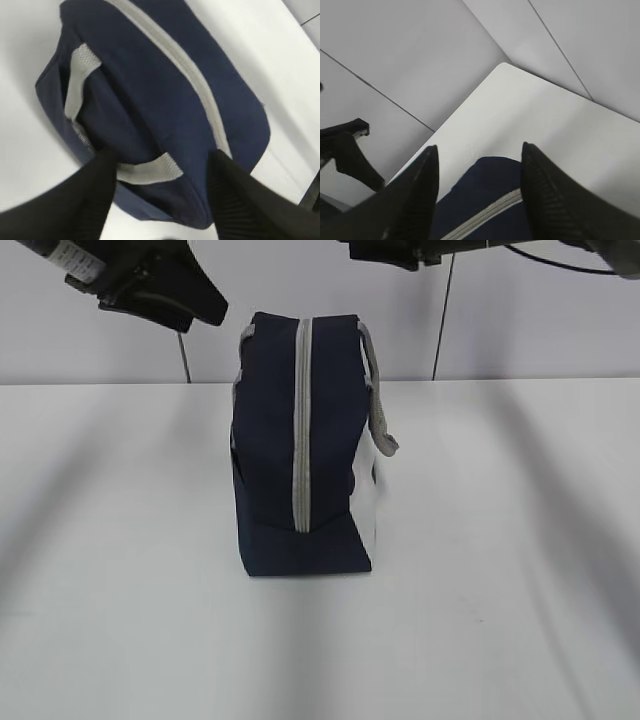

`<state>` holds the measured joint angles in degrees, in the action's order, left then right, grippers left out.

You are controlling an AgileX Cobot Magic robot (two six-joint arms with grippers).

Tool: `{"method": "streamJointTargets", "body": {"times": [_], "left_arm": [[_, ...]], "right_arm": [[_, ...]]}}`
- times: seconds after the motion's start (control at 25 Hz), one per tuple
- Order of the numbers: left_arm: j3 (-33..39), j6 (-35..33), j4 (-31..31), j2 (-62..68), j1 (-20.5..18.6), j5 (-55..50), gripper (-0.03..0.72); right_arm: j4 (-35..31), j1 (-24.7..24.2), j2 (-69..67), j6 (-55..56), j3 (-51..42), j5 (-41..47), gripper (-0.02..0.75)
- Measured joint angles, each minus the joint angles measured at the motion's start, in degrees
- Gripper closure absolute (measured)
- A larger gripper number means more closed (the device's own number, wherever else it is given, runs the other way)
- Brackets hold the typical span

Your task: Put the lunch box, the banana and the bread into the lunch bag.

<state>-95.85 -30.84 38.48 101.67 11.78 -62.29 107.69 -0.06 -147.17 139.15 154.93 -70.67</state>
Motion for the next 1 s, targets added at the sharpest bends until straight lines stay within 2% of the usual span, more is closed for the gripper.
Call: {"method": "streamJointTargets", "body": {"times": [0.16, 0.28, 0.64, 0.84, 1.0], "left_arm": [[0.0, 4.46, -5.07, 0.0, -0.29, -1.25, 0.282], [0.0, 6.09, -6.6, 0.0, -0.36, -2.13, 0.282], [0.0, 10.97, -9.59, -0.79, -0.36, -7.64, 0.282], [0.81, 12.18, -9.64, -4.33, -0.36, -8.29, 0.282], [6.97, 12.28, -9.64, -9.02, -0.36, -6.76, 0.283]], "right_arm": [[0.0, -1.65, 7.2, 0.61, -5.54, -0.11, 0.348], [0.0, -2.72, 13.58, 0.61, -12.4, -0.09, 0.348], [0.0, -3.55, 29.44, 0.61, -39.33, 0.18, 0.351], [0.0, -3.55, 37.59, -0.81, -54.94, 5.13, 0.352], [0.0, -3.55, 43.42, -3.72, -66.71, 13.89, 0.352]]}}
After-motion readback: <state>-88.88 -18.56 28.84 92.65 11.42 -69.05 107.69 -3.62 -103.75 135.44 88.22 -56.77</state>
